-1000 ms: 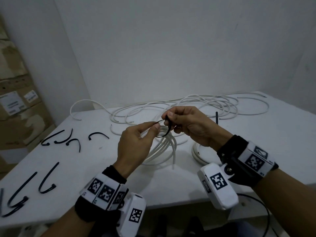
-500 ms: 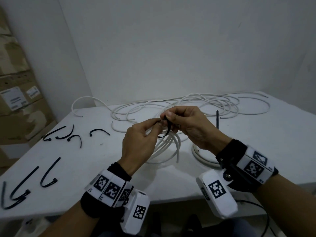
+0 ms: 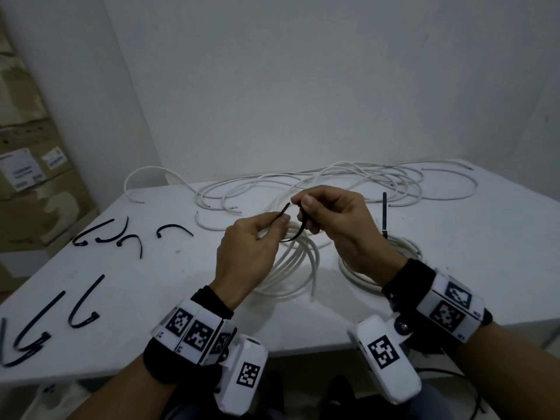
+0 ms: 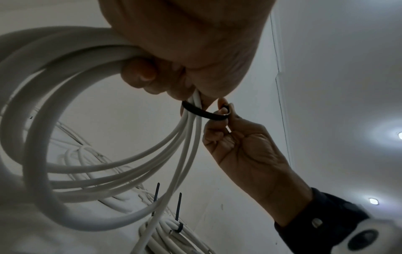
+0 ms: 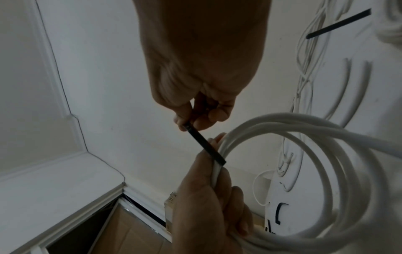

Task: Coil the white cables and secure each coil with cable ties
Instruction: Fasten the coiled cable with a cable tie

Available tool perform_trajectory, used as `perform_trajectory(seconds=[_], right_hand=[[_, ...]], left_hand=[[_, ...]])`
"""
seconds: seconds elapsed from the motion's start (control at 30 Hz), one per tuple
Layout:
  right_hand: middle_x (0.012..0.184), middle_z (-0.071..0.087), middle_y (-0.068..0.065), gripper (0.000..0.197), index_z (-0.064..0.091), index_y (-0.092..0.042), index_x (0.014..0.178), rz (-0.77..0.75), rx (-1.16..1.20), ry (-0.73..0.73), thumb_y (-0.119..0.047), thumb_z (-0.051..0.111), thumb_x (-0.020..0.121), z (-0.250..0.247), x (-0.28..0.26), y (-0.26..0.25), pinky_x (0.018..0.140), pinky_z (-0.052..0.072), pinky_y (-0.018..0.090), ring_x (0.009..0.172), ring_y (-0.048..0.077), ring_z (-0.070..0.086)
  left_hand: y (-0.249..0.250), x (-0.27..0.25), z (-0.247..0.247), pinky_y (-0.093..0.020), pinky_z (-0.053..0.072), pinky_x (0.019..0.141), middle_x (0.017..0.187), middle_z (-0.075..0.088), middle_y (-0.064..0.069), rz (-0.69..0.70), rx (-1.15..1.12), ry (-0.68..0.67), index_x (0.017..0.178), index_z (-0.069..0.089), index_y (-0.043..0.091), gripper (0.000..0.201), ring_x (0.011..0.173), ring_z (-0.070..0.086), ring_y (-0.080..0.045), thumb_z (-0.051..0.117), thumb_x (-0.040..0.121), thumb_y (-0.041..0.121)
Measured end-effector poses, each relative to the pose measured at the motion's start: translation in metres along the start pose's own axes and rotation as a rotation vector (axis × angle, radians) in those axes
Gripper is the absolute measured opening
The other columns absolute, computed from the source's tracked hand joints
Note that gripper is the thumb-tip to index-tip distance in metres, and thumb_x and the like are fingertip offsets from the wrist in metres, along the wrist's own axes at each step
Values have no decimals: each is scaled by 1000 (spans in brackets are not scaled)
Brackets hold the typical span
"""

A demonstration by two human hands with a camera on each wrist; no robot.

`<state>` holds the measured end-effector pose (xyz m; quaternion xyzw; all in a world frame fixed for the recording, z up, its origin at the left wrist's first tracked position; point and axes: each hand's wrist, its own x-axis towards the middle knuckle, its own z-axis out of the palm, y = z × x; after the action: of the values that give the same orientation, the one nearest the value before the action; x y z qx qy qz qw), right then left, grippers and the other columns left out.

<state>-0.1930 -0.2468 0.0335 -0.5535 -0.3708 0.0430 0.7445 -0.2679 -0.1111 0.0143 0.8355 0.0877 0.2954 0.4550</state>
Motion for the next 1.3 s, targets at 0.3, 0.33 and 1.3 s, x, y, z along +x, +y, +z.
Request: perform_trajectory(seconds=[0.3,0.33,1.3], right_hand=[[57,59,-4,16,68,-4,87,39,5,-14,-2,53,92,-4,0,-2,53,39,17,55,8,49],[56,59,-4,16,68,-4,87,53,5,-16,-2,53,92,-4,0,-1,53,39,16,55,7,49],[60,56,5,17,69,3,93,180,-118,-75,-6,54,93,-14,-9,-1,49,33,19,53,13,43]], left_hand=[[7,-6,4,-25,47,74,79,68,31,15,89,-16,95,72,45,18,85,62,7,55,93,44],[7,-7,3,-23,46,71,79,68,33,17,97,-17,94,72,47,17,85,61,8,55,93,44],[21,-17,7,-14,38,60,92,73,19,13,295,-46,104,71,43,22,73,57,-3,52,94,43]])
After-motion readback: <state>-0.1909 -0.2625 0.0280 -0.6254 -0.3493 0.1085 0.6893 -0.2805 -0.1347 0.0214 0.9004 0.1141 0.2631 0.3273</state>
